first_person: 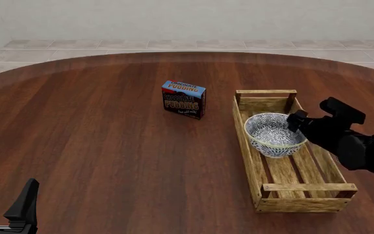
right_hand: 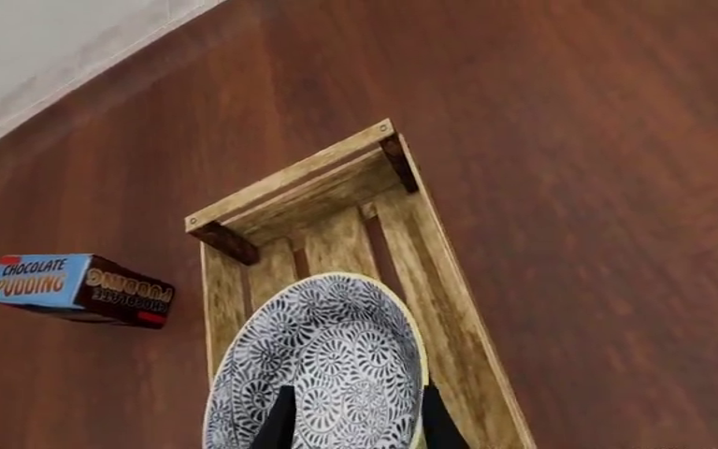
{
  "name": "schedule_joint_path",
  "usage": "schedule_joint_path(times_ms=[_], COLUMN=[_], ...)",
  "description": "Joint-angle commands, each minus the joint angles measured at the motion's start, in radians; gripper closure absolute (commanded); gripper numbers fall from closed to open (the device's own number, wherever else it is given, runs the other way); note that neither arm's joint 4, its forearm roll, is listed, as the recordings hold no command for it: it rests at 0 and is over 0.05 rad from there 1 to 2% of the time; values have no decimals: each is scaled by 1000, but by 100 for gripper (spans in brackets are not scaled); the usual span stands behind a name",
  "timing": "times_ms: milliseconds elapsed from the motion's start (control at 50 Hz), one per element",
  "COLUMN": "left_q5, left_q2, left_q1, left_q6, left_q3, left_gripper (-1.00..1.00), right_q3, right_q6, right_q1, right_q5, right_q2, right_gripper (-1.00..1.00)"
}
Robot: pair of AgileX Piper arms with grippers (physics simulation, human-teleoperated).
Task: Pick up the bowl on the left and put it in the tray.
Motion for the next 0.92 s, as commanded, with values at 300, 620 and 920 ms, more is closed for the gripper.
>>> schedule_joint_path(times_ms=[300,620,920], left_q5=[0,0,0], left_q2=[0,0,0], left_q1=[0,0,0], left_q6=[0,0,0], left_q3=[0,0,0], left_gripper=[-100,-100,-100], right_q3=[33,39,12], right_q6=[-57,-125,-154], right_q1=[-14,25,47], right_q5=[48,205,265], right_q2=[-172,-441,-511], right_gripper=[-100,-100,-100])
